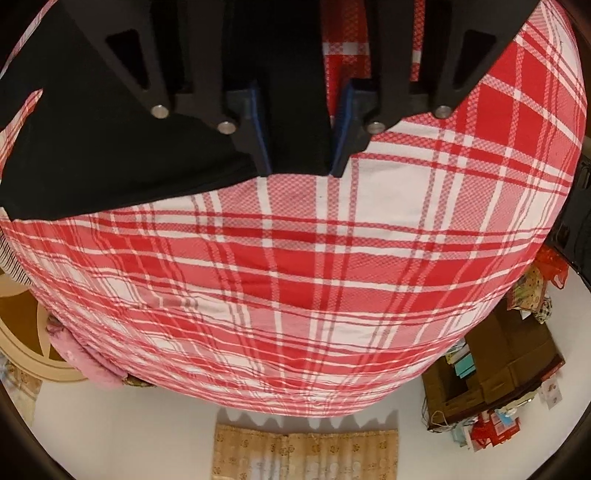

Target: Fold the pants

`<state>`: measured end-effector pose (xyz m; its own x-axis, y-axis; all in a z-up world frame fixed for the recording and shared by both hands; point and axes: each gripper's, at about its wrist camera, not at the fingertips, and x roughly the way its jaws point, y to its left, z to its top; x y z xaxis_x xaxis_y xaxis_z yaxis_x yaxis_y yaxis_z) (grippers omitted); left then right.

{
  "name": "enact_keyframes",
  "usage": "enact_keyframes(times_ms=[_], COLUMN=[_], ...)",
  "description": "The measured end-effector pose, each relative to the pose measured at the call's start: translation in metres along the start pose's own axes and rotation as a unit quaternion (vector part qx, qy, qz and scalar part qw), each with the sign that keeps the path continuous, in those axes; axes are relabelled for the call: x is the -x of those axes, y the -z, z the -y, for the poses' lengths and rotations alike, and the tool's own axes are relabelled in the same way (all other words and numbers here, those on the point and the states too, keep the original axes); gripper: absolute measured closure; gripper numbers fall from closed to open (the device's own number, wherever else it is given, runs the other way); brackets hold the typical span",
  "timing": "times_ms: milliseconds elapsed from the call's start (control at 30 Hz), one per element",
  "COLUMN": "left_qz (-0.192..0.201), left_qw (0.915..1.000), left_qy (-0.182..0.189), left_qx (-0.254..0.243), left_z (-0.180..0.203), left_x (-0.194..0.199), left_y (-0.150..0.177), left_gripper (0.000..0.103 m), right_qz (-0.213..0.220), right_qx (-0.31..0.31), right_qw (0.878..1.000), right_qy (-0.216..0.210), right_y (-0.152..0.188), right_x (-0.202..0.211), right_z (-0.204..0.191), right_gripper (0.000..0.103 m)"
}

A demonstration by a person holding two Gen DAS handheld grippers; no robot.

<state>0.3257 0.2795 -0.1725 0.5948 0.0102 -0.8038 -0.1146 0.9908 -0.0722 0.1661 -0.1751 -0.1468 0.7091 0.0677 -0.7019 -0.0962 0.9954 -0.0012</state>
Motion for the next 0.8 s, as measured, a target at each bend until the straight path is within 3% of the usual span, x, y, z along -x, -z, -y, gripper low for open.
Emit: enact_keyframes(times_ms=[100, 200, 300, 400, 600, 800], left_qz=[0.01, 0.014, 0.015, 0.015, 0.012, 0.013], left_qw=[0.9999, 0.9998, 0.9998, 0.9998, 0.9998, 0.9996], left_qy=[0.011, 0.014, 0.013, 0.009, -0.004, -0.017], left_qx=[0.002, -0.001, -0.004, -0.007, -0.014, -0.017], left_z=[-0.002, 0.0, 0.002, 0.003, 0.007, 0.009], left_x=[0.003, 0.004, 0.003, 0.003, -0.002, -0.005], left_y=[0.001, 0.0, -0.001, 0.0, 0.0, 0.002], left_gripper=[0.085, 0.087, 0.088, 0.088, 0.088, 0.088], right_qz=[-0.002, -0.003, -0.002, -0.026, -0.033, -0.048], right_qx=[-0.018, -0.03, -0.04, -0.086, -0.179, -0.19], right_qw=[1.0, 0.999, 0.998, 0.995, 0.981, 0.978], right_qy=[0.006, 0.022, 0.047, 0.046, 0.063, 0.073], right_y=[-0.009, -0.02, -0.035, -0.053, -0.082, -0.119], right_x=[0.0, -0.002, -0.006, -0.02, -0.046, -0.082], right_z=[0.023, 0.046, 0.077, 0.123, 0.209, 0.245], right_gripper=[0.043, 0.044, 0.052, 0.052, 0.052, 0.052])
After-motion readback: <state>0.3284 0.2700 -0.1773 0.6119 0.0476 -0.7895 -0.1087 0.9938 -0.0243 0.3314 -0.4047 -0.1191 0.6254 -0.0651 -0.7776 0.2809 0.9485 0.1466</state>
